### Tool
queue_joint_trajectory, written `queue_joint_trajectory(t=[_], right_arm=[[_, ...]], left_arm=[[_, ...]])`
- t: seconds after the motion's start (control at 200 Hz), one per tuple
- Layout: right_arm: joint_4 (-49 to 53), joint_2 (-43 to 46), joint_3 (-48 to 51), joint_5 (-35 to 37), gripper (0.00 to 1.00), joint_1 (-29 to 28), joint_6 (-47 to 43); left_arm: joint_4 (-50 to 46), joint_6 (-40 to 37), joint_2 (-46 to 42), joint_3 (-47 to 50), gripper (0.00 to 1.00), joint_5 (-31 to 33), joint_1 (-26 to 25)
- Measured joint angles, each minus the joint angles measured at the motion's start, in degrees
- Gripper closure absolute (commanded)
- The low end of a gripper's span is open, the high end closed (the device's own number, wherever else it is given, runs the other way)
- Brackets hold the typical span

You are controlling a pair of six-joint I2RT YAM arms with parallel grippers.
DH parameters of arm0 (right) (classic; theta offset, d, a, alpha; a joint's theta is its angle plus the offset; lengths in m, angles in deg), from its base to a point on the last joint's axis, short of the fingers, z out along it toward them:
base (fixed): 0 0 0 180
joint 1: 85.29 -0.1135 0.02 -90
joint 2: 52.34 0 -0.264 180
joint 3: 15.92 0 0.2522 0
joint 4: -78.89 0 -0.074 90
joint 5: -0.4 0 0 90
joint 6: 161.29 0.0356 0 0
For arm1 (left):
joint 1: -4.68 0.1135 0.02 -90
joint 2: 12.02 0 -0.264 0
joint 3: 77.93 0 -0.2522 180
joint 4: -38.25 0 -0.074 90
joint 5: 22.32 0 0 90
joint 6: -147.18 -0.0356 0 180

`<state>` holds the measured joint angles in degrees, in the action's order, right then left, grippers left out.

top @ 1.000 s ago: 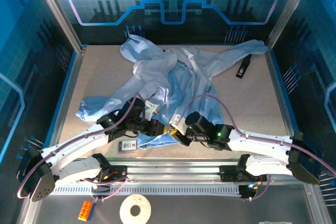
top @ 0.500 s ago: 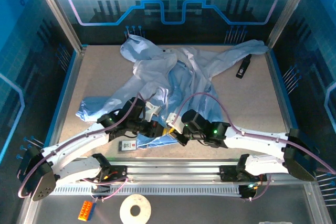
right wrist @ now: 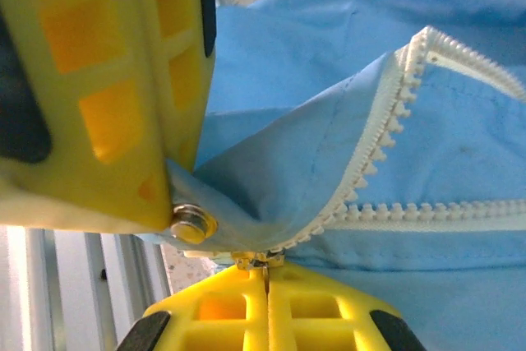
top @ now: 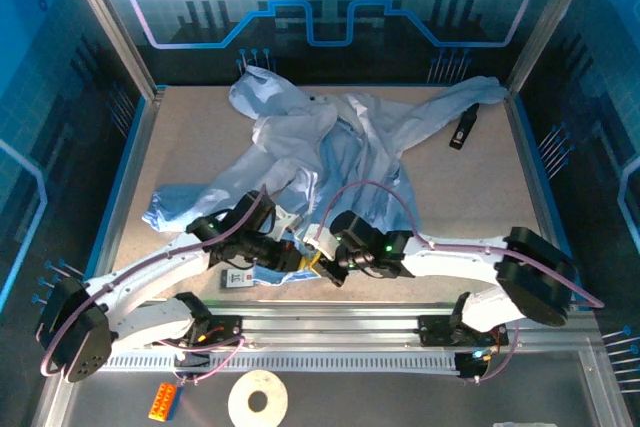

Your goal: Zip up the jacket

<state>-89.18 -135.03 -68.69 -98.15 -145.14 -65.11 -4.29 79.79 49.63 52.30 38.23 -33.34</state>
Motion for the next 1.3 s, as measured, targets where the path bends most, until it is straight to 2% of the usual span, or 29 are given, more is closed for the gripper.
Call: queue_joint_trajectory(t=[0.225,0.495,0.555,0.605,0.685,0.81,0.971,1.081,1.181,1.301], right_arm=[[-3.8,-6.2,-0.4,-3.8,1.0,0.1,2.1],[-3.9,-7.7,-0.3,-5.1,1.0,1.8,3.6],[-4.3,-7.7,-0.3,-5.7,1.0,2.4,3.7],[-4.5,-7.6,-0.3,-5.9,1.0,2.7,3.7],[-4.6,-7.6,-0.3,-5.9,1.0,3.3,3.7],[-4.6,-7.6,-0.4,-6.7,1.0,4.1,3.7],[-4.2,-7.6,-1.0,-7.6,1.0,4.2,3.7],[-3.8,-7.6,-1.7,-9.1,1.0,4.6,3.7],[-3.0,-7.6,-2.4,-11.0,1.0,5.2,3.7],[-1.2,-6.4,-2.7,-13.1,1.0,5.9,3.6]], left_arm=[[-0.9,2.3,3.7,1.2,1.0,0.5,0.0],[-3.6,2.1,9.7,-1.8,1.0,1.8,0.0],[-4.3,1.4,9.7,-2.6,0.88,2.6,0.0],[-4.9,0.7,9.6,-3.4,0.72,3.3,0.0],[-6.4,-0.5,9.0,-4.1,0.62,4.4,0.2],[-7.8,-0.6,5.4,-4.5,0.51,6.8,1.2],[-7.4,1.0,-3.4,-4.4,0.5,11.3,1.9],[-2.1,4.6,-13.2,-1.6,0.51,14.3,1.4],[2.9,7.9,-19.5,3.1,0.49,18.9,-3.3],[5.3,9.1,-20.1,6.3,0.45,25.3,-10.8]])
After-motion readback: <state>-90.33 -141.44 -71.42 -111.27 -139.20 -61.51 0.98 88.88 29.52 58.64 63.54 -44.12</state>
